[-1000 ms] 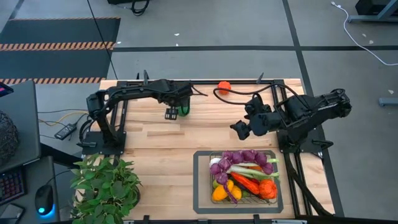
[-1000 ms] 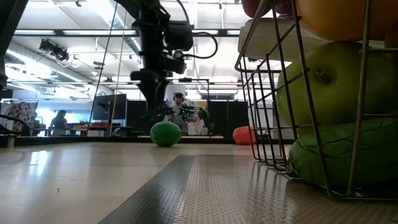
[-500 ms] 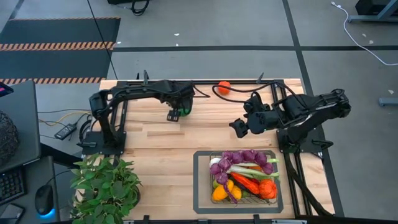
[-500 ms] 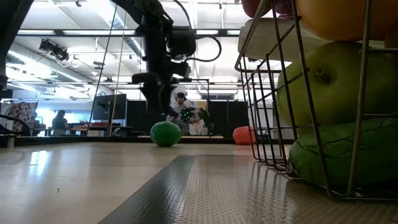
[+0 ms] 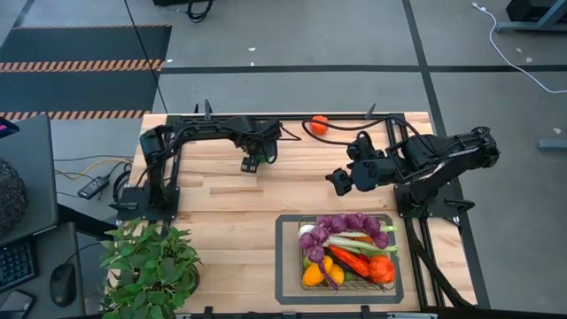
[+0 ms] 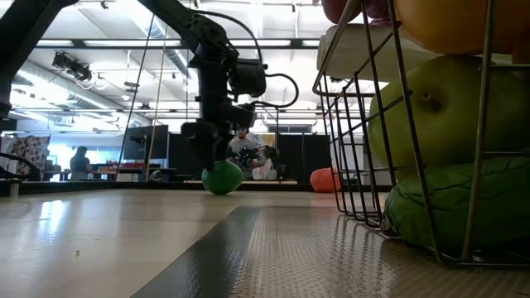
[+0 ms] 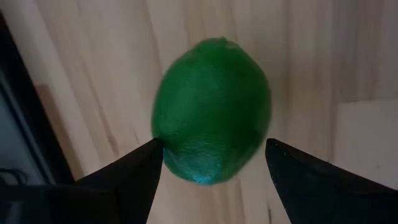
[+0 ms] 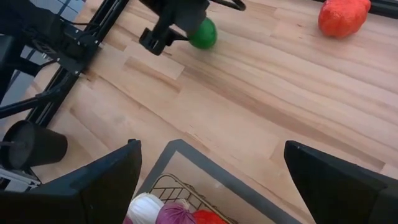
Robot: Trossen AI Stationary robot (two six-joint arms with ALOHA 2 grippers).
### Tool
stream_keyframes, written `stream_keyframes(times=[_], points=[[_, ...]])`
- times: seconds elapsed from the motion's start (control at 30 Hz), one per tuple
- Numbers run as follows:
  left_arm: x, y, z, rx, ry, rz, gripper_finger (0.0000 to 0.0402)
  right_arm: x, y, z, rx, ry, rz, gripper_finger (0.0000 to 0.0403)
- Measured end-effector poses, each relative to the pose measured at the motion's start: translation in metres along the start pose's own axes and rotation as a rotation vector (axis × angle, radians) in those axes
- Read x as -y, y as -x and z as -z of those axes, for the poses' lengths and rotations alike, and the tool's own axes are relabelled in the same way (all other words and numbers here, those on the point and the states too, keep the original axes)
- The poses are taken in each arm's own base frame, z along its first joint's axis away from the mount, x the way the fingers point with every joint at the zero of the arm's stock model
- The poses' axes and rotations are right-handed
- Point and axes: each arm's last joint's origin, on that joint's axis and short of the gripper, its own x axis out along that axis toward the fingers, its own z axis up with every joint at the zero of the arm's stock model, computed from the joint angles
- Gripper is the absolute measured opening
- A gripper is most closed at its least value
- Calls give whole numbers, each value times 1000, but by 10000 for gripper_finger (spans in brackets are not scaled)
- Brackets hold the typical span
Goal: Build produce basket
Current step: Put the lime into the wire basket
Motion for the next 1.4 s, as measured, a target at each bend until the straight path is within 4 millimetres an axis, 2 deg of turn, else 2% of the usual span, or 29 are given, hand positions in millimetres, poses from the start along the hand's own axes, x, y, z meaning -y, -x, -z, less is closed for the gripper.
stream_keyframes(times=[0.27, 0.47, 0.73, 1.07, 1.4], points=[[-11, -3, 5, 15, 37, -13, 291, 0, 0, 0, 0, -17, 0, 396], [-18, -13, 5, 37, 62, -9, 291, 0, 0, 0, 4, -19, 2, 396], [-16, -26, -3, 66, 84, 0, 291, 0, 0, 0, 2, -25, 3, 396], [-19, -27, -5, 86, 182, -18, 291, 0, 0, 0, 3, -24, 4, 396], [-40, -31, 5, 107, 343, -90, 291, 5, -5, -10, 39, -58, 38, 396]])
